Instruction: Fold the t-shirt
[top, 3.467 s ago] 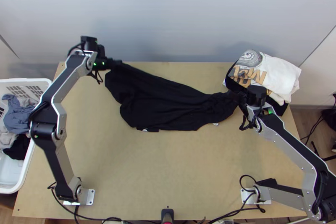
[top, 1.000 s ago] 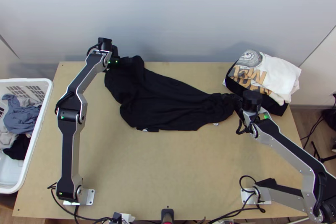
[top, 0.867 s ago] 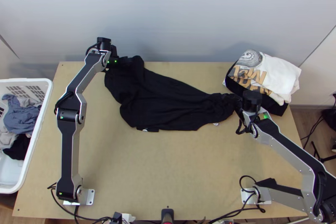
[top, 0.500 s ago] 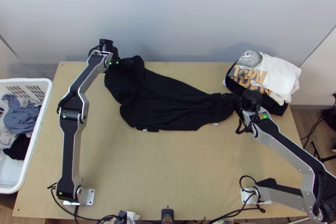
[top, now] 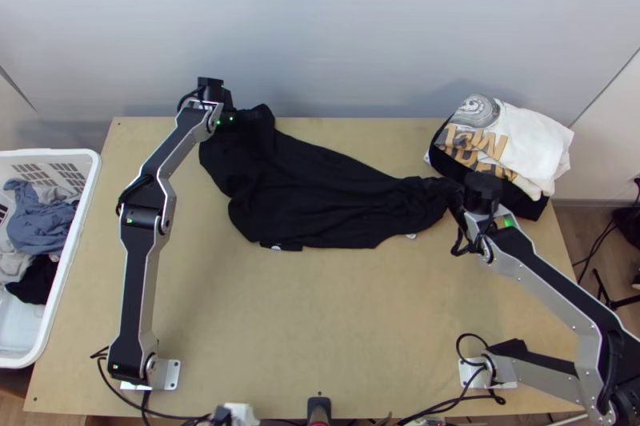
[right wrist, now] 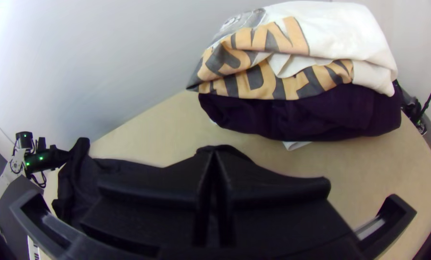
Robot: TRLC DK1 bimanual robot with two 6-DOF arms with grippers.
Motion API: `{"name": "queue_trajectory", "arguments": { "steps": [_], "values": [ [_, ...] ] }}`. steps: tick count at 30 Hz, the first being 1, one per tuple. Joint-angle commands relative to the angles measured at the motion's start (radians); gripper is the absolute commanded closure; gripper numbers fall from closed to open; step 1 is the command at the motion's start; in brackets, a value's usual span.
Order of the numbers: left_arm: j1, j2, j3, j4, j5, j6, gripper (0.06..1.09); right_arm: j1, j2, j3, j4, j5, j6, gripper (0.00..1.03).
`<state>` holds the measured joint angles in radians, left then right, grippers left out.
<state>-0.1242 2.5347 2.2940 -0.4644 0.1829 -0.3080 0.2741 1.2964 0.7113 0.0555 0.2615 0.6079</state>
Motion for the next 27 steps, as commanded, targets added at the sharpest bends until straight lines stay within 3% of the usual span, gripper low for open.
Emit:
{"name": "queue_trajectory", "arguments": {
  "steps": [1,4,8,10,20,27],
  "values": [
    [0.028,-0.088,-0.01,-0.059,0.0,-0.039,1.05,-0.038,-0.039,0.034,-0.008,0.001,-0.014,1.0],
    [0.052,-0.217,-0.048,-0.125,0.007,-0.048,1.05,-0.055,-0.078,0.1,-0.037,0.001,-0.071,1.0],
    [0.089,-0.381,-0.076,-0.177,0.012,-0.049,1.05,-0.035,-0.109,0.2,-0.037,-0.001,-0.29,1.0],
    [0.113,-0.456,-0.076,-0.197,0.013,-0.062,1.05,-0.029,-0.131,0.231,-0.019,-0.001,-0.333,1.0],
    [0.213,-0.729,-0.087,-0.312,0.018,-0.166,1.05,-0.027,-0.19,0.436,-0.026,-0.001,-0.408,1.0],
    [0.288,-0.835,-0.093,-0.388,0.035,-0.171,1.05,-0.124,-0.189,0.567,-0.025,0.041,-0.415,1.0]
  ]
}}
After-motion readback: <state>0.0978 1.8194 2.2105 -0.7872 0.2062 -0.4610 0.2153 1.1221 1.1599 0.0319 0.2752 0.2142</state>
